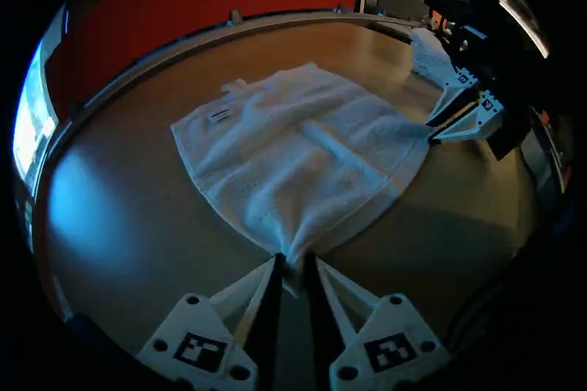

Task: Fold towel

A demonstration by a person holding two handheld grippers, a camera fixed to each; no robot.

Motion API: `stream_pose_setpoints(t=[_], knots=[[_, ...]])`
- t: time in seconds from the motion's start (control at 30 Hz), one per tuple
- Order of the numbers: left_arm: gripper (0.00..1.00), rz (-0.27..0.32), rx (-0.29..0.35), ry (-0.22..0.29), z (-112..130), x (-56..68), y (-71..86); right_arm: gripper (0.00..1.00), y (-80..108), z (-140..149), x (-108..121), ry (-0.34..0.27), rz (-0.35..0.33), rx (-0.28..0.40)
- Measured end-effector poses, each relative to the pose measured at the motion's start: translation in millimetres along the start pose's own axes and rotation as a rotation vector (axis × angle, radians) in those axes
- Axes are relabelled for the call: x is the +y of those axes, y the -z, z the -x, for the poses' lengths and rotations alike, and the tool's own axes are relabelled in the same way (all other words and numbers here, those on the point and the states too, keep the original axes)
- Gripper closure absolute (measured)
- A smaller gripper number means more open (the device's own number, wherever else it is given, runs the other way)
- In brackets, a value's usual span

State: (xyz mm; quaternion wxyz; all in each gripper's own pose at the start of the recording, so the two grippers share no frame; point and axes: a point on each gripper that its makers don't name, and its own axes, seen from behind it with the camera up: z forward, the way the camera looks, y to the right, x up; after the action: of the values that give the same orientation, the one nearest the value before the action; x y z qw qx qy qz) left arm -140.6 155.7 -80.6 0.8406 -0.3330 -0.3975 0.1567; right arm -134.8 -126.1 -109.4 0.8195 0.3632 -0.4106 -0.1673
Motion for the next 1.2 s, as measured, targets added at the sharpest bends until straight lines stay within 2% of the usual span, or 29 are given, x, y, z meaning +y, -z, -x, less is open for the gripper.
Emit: stream_pose_setpoints(t=[0.13,0.3,0.5,0.9,1.2], knots=[[0.85,0.001,-0.002,0.023,-2.6,-0.3,0.0,0.9,1.0,-3.6,0.0,-0.005,0.005,0.006],[0.87,0.008,0.001,0.056,-6.8,2.0,3.0,0.91,4.6,-5.1,3.2,-0.011,0.022,0.011],[0.87,0.005,0.017,0.065,-18.6,3.5,13.8,0.92,14.5,-18.7,8.3,-0.034,0.033,0.045],[0.87,-0.011,0.044,0.099,-56.9,-0.9,54.8,0.92,59.9,-67.4,15.0,-0.046,0.066,0.151],[0.87,-0.014,0.038,0.088,-74.6,6.3,87.8,0.92,95.5,-86.8,7.2,-0.058,0.067,0.201]])
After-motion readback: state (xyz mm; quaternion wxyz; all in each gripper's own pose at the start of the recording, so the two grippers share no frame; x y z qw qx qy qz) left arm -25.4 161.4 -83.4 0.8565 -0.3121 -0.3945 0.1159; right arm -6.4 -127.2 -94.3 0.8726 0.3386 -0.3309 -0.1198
